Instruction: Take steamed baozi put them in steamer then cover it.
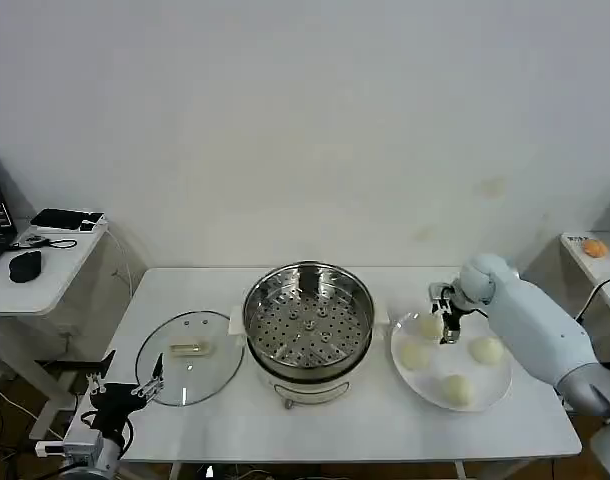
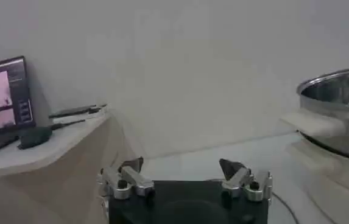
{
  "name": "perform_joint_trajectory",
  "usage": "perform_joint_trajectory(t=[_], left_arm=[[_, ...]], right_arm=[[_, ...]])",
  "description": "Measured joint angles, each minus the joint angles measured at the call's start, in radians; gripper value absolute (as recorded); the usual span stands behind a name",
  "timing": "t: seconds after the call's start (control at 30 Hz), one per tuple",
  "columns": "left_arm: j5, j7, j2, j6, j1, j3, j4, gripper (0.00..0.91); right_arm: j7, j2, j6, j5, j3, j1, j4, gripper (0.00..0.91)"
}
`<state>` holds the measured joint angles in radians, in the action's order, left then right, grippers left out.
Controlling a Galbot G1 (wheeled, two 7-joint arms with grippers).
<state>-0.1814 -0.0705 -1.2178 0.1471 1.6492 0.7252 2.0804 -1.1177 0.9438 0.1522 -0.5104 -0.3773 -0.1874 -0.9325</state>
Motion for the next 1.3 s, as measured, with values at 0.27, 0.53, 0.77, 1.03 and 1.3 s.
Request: perform_joint_trajectory(t=[0.27, 0.53, 0.77, 1.03, 1.3], left_arm=[[0.002, 0.002, -0.003, 0.000, -0.004, -0.003, -0.001, 0.907], [0.002, 0.001, -0.002, 0.000, -0.001, -0.001, -0.007, 0.907], [0.002, 0.003, -0.003, 0.000, -0.012, -0.009, -0.007, 0.907], [0.004, 0.004, -0.007, 0.000, -0.011, -0.008, -0.008, 0.907], [0.006, 0.002, -0.005, -0.004, 0.005, -0.001, 0.005, 0.907]], right_arm=[[0.010, 0.000, -0.001, 0.011, -0.003, 0.008, 0.003, 0.625], [0.005, -0.027, 0.010, 0.043, -0.002, 0.029, -0.034, 0.635], [-0.016, -0.052, 0.005, 0.129, -0.030, 0.105, -0.120, 0.625], [-0.047, -0.010, -0.036, 0.252, -0.093, 0.262, -0.154, 0.635], [-0.101, 0.116, -0.249, 0.332, -0.109, 0.385, -0.067, 0.645]])
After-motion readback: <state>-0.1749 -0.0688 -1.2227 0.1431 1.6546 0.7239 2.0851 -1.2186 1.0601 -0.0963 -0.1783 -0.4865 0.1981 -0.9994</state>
